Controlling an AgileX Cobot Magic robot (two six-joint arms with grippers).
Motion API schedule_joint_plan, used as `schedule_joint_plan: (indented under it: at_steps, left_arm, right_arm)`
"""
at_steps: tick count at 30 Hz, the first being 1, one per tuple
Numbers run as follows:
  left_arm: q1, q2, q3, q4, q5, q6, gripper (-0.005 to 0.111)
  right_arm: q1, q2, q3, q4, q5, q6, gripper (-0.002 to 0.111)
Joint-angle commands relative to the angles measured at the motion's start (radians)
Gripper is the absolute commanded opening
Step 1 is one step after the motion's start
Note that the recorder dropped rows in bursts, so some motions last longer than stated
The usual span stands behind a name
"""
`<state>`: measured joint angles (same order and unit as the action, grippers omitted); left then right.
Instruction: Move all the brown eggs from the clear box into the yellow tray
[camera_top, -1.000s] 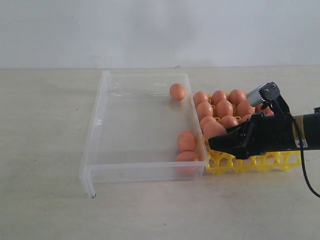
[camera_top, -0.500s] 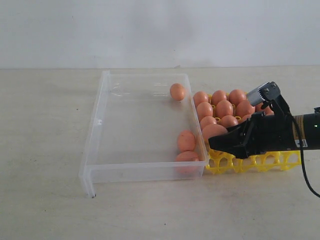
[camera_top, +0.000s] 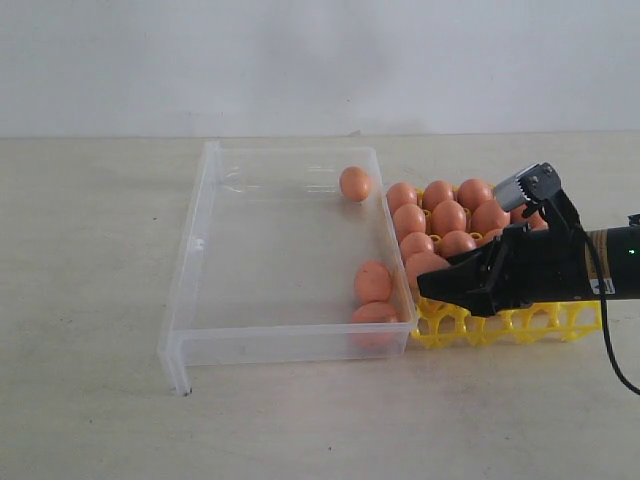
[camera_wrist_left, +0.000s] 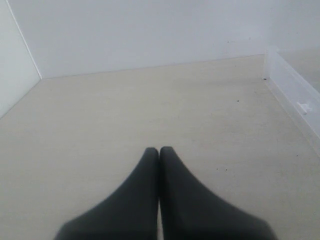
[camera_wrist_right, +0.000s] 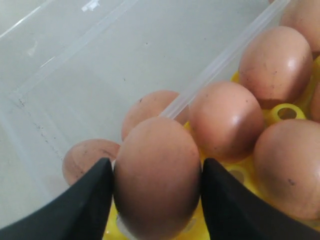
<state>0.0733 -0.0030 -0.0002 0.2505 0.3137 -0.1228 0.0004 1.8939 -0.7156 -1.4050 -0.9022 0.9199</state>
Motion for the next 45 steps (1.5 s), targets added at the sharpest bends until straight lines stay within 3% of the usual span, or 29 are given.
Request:
schedule_joint_plan:
  at_steps: [1, 3, 8, 20, 23, 24, 26, 27, 30, 32, 36, 38, 41, 43, 45]
  left_arm:
    - [-0.004, 0.003, 0.0, 0.002, -0.003, -0.004, -0.004]
    - [-0.004, 0.003, 0.0, 0.002, -0.003, -0.004, -0.004]
    - [-0.004, 0.003, 0.0, 0.002, -0.003, -0.004, -0.004]
    - [-0.004, 0.003, 0.0, 0.002, -0.003, -0.004, -0.004]
    - [-0.004, 0.003, 0.0, 0.002, -0.003, -0.004, -0.004]
    - [-0.004, 0.003, 0.0, 0.002, -0.003, -0.004, -0.004]
    - [-0.004, 0.003, 0.0, 0.002, -0.003, -0.004, -0.004]
    - [-0.004, 0.003, 0.0, 0.002, -0.003, -0.004, -0.004]
    - [-0.004, 0.003, 0.0, 0.002, -0.003, -0.004, -0.004]
    - [-0.004, 0.003, 0.0, 0.002, -0.003, -0.004, -0.004]
    - [-0.004, 0.003, 0.0, 0.002, -0.003, -0.004, -0.004]
    - [-0.004, 0.003, 0.0, 0.002, -0.003, -0.004, -0.004]
    - [-0.004, 0.003, 0.0, 0.002, -0.003, -0.004, -0.004]
    - [-0.004, 0.003, 0.0, 0.002, -0.003, -0.004, -0.004]
    - [-0.004, 0.003, 0.0, 0.002, -0.003, -0.004, -0.004]
  right_arm:
    - [0.0, -0.009, 0.005, 0.012, -0.005, -0.005, 0.051]
    - [0.0, -0.009, 0.005, 0.017, -0.005, -0.001, 0.053]
    - [0.0, -0.009, 0.005, 0.051, -0.005, 0.005, 0.072]
    - [0.0, -0.066, 0.005, 0.141, -0.109, 0.054, 0.071]
    - [0.0, -0.13, 0.005, 0.19, -0.242, 0.074, 0.05]
    - [0.005, -0.154, 0.003, 0.212, -0.293, 0.074, 0.04]
    - [0.032, -0.203, -0.024, 0.242, -0.319, 0.051, 0.005]
    - [0.053, -0.222, -0.044, 0.242, -0.314, 0.038, 0.001]
    - [0.16, -0.269, -0.143, 0.24, -0.126, 0.001, 0.001]
    - [0.267, -0.273, -0.225, 0.23, 0.153, -0.03, 0.001]
    - [0.561, -0.222, -0.421, 0.215, 1.234, -0.037, 0.001]
    - [0.636, -0.147, -0.524, 0.258, 1.57, -0.149, 0.001]
    - [0.66, -0.053, -0.7, 0.585, 1.687, -0.491, 0.001]
    - [0.648, 0.009, -0.828, 0.946, 1.742, -0.817, 0.001]
    - [0.642, 0.072, -0.943, 1.19, 1.842, -1.022, 0.001]
